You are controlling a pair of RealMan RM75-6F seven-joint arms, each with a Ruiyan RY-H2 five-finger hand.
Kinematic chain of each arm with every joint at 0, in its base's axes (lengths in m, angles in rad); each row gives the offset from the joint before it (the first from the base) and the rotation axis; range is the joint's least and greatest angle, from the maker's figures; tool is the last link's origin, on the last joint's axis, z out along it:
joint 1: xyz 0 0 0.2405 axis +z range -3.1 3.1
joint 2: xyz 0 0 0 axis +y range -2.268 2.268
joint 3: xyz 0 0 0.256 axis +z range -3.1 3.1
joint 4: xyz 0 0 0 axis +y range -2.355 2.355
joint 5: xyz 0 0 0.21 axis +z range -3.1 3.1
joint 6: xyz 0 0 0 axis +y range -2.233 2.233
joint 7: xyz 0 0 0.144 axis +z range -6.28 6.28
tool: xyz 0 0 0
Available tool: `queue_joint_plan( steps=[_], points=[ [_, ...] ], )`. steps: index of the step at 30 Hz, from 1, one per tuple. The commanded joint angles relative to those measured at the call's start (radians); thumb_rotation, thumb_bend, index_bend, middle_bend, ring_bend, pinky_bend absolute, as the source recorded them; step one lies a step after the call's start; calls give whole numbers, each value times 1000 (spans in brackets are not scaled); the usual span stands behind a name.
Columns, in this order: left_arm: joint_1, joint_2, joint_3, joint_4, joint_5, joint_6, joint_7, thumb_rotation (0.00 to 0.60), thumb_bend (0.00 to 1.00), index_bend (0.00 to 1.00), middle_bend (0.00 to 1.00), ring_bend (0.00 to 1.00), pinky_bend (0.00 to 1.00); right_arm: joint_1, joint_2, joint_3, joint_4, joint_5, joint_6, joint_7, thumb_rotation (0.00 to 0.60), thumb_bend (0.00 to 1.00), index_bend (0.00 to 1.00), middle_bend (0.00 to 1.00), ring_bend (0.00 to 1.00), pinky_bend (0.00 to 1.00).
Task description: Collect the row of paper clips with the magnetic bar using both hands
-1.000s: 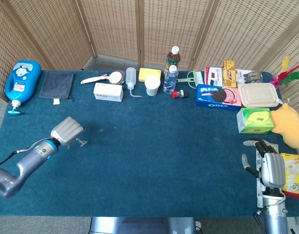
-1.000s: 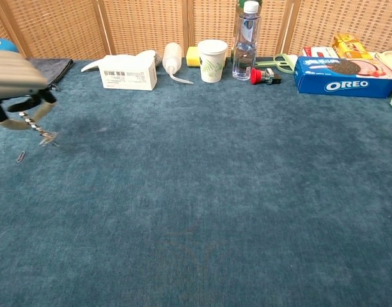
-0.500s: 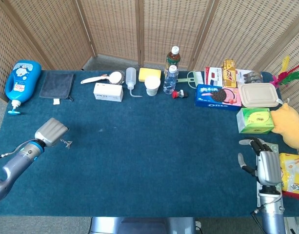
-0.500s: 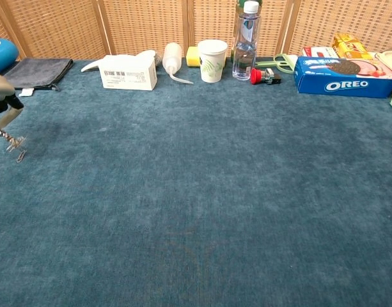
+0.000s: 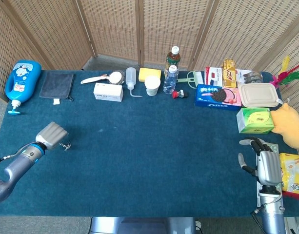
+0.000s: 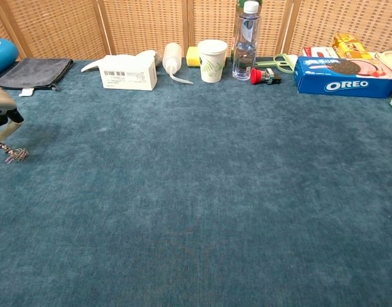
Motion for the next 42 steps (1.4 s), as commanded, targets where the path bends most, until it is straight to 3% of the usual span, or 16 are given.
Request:
queue_joint_plan(
  steps=[1, 14, 32, 42],
  points=[
    [0, -1, 0, 0, 1, -2, 1, 600, 655, 661, 752, 805, 748, 0, -1, 0, 1, 1, -1, -1, 600, 425, 387, 354, 287, 416],
    [0, -8, 0, -3, 7, -9, 7, 600, 655, 661, 752, 805, 748, -2, -1, 0, 6, 4, 3, 7, 600, 425, 387, 354, 288, 416],
    [-6, 93, -86, -102, 1, 101, -30, 600, 656, 662, 752, 804, 747, 1, 2, 1, 3, 3, 2, 10, 600, 424, 387, 354, 288, 416],
    [-5, 130, -111, -116, -29, 112, -22, 600, 656, 664, 752, 801, 748, 1, -3, 2, 10, 6, 1, 12, 600, 424, 387, 354, 288, 416]
  ],
)
